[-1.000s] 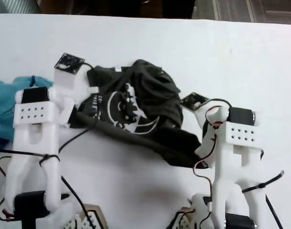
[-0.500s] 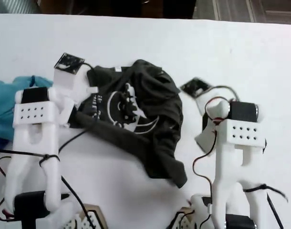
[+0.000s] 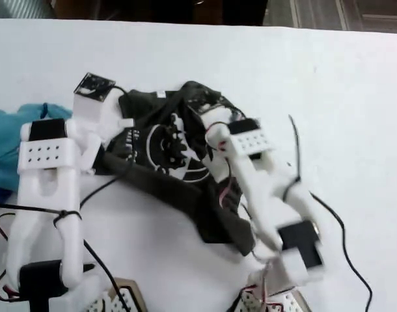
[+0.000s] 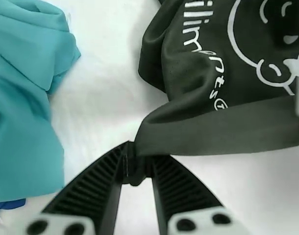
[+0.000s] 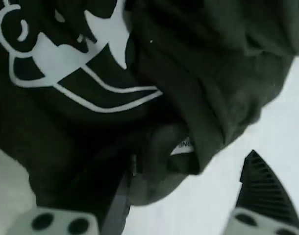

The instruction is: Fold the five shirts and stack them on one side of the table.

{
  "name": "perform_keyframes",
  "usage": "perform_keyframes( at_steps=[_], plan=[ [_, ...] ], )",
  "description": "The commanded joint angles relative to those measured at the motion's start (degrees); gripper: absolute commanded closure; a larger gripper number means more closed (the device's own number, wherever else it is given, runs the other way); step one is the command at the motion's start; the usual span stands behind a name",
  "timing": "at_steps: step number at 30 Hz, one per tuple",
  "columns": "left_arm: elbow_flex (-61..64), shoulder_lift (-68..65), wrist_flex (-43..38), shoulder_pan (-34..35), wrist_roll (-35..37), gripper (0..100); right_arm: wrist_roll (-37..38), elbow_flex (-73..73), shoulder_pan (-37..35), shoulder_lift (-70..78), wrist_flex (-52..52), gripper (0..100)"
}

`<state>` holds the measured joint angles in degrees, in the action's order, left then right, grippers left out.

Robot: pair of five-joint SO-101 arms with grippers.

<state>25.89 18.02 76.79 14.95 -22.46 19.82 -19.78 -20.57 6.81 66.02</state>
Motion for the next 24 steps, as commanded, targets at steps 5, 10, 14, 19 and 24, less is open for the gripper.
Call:
perform_keyframes(
  at_steps=[5, 10, 14, 19, 24],
  plan=[
    [-0.48, 2.37, 1.58, 0.7, 0.0, 98, -0.53, 17.49, 4.53, 20.7, 0.92, 68.0],
    [-0.84, 2.37, 1.32, 0.62, 0.0, 98, -0.53, 26.81, 6.99, 26.77, 9.01, 97.0],
    [-0.84, 2.37, 1.14, 0.62, 0.0, 98, -2.2, 32.88, 13.32, 26.24, 10.95, 98.5],
    [-0.66, 2.37, 1.14, 0.62, 0.0, 98, -1.58, 42.81, 24.22, 24.4, 11.12, 97.8],
    [-0.84, 2.37, 1.14, 0.62, 0.0, 98, -1.58, 48.26, 30.9, 24.4, 12.35, 97.8]
  ],
)
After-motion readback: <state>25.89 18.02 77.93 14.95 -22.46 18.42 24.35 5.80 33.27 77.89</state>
